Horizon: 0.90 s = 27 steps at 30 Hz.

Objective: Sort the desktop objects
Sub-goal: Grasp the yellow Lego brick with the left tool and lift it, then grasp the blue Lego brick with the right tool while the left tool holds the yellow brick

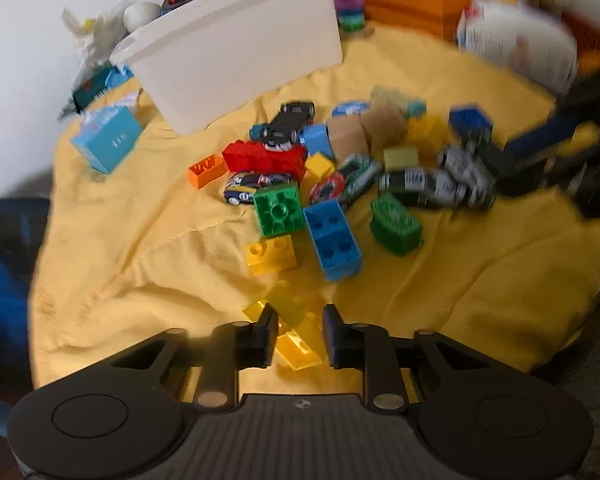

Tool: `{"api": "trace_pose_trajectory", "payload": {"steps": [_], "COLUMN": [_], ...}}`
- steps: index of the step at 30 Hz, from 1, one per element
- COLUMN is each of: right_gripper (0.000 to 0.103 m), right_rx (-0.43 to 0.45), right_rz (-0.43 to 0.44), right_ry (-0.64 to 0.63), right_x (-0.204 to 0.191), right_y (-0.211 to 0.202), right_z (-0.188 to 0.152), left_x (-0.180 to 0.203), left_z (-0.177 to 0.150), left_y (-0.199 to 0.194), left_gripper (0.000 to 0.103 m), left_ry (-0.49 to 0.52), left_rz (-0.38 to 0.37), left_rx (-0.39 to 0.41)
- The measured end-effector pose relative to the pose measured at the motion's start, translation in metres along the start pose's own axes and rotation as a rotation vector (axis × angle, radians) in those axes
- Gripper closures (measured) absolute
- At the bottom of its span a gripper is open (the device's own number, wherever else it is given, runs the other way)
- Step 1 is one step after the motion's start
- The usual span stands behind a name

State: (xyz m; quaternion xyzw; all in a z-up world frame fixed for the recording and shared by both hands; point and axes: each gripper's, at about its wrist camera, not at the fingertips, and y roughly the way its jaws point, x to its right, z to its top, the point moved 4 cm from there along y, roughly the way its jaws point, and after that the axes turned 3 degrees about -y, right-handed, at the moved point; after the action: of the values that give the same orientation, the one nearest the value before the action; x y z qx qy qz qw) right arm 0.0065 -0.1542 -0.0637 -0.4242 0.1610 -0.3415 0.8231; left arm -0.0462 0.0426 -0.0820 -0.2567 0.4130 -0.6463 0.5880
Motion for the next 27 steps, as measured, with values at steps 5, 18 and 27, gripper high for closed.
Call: {"api": "trace_pose_trajectory", "payload": {"steps": [5, 18, 27], "right_gripper": [0.066, 0.077, 0.085], "right_rx": [0.038, -0.055, -0.072], "right_rz": [0.017, 0.171, 0.08], "right_ry": [0.045, 0.233, 0.092], "right_x": [-0.014, -0.044, -0.068], "right_y": [-0.002, 0.065, 0.07], "right_z": [0.014, 0.064, 0.061], "left_x": [-0.021, -0.002, 0.008], "left_z": [0.002, -0.023, -0.021], "left_y": [-0.005, -0.04, -0.039], "left_gripper": [0.094, 0.075, 0.074], "left_ry": [-0.167, 0.192, 0.267], "left_rz": [-0.322, -0.145, -0.157], "left_rx": [0.054, 0.161, 0.198]}}
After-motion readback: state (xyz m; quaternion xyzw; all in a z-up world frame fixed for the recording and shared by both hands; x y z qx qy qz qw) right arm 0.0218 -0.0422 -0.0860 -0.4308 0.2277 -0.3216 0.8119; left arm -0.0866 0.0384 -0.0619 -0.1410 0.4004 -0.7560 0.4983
